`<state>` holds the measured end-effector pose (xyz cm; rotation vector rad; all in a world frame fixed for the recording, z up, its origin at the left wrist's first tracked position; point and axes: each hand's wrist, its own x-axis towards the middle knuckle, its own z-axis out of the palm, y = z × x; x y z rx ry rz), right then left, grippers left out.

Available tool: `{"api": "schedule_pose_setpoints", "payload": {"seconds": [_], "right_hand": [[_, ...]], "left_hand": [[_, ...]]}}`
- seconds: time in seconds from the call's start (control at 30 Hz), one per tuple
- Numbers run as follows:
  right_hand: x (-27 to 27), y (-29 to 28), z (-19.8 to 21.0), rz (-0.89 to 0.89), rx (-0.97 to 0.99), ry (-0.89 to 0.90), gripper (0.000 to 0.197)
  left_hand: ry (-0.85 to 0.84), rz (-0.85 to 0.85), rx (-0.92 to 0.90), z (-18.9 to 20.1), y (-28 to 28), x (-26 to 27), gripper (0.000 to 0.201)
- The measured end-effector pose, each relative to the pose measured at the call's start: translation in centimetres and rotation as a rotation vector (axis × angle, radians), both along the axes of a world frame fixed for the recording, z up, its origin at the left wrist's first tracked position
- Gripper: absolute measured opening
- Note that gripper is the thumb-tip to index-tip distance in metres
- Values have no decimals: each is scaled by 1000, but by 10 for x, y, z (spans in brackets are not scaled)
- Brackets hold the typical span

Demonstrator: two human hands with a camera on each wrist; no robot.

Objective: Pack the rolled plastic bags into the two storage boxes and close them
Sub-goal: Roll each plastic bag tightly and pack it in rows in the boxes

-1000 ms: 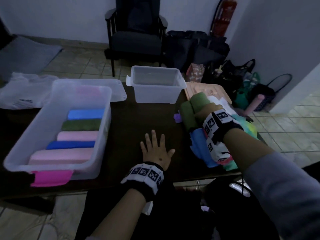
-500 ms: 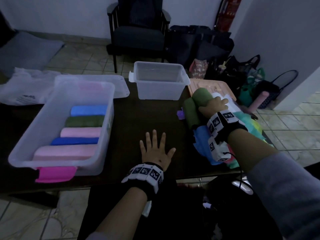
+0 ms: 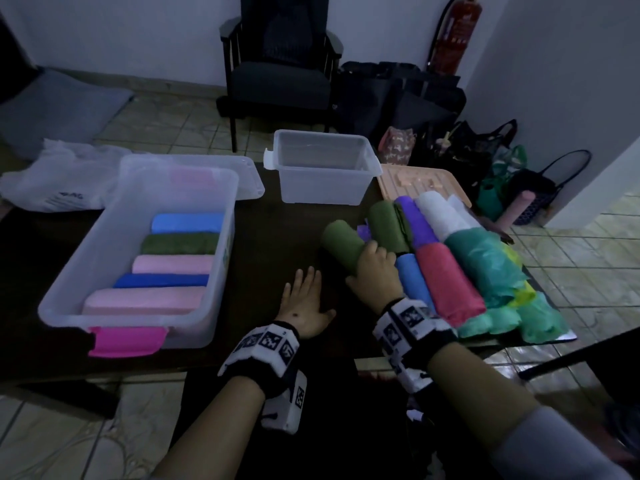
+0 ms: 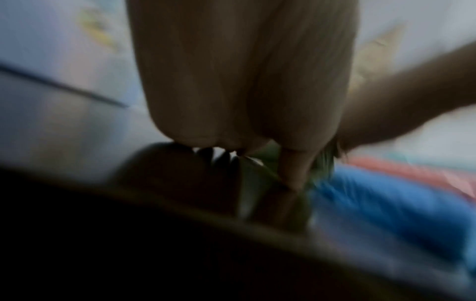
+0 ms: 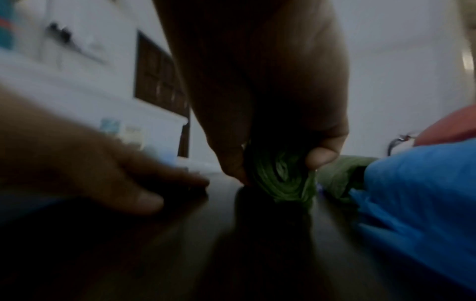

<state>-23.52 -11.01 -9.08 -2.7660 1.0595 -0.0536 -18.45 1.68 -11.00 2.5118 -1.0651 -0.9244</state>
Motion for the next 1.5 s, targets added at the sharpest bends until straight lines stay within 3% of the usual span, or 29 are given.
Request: {"api": "schedule_pose_setpoints", "payload": {"seconds": [0.13, 0.2, 0.3, 0.4, 0.47, 0.5, 0.63, 0.73, 0.8, 0.93, 1.0, 1.07, 1.17, 1.27, 1.43, 1.5], "right_hand": [[-5, 32, 0, 42, -134, 64, 50], [-4, 37, 0, 118, -93, 48, 62], [-5, 38, 16, 167, 249, -66, 57], [1, 29, 24, -34, 490, -347, 36], [4, 20, 21, -158, 638, -402, 24], [5, 18, 21, -189, 712, -379, 17], [1, 22, 17, -226, 944, -387, 32], [-6, 25, 17, -189, 1040, -359, 36], [-12, 22, 20, -64, 987, -241, 34], [-21, 11, 17, 378, 308, -75, 48], [-21, 10, 19, 537, 15, 48, 54], [-16, 8, 23, 640, -147, 113, 58], [-7, 5, 27, 707, -215, 154, 61], [5, 8, 27, 747, -268, 175, 58], [23, 15, 28, 801, -208, 198, 62], [23, 17, 29, 798, -258, 235, 57]], "left_hand": [[270, 253, -310, 13, 13, 15, 53], [258, 398, -398, 18, 17, 19, 48], [261, 544, -429, 23, 18, 23, 50], [286, 647, -476, 25, 16, 19, 53], [312, 705, -502, 26, 13, 13, 56], [334, 724, -518, 26, 10, 11, 58], [475, 704, -569, 29, -1, 10, 73], [335, 568, -447, 34, -2, 21, 53], [209, 493, -371, 34, 1, 32, 38], [134, 412, -317, 40, 4, 46, 31], [125, 447, -327, 46, 0, 50, 31], [78, 578, -373, 53, -5, 57, 32], [-12, 769, -533, 66, -11, 63, 31], [-228, 743, -581, 75, -14, 57, 26], [-183, 393, -137, 56, -6, 44, 25], [-177, 325, -67, 44, -1, 43, 31]]}}
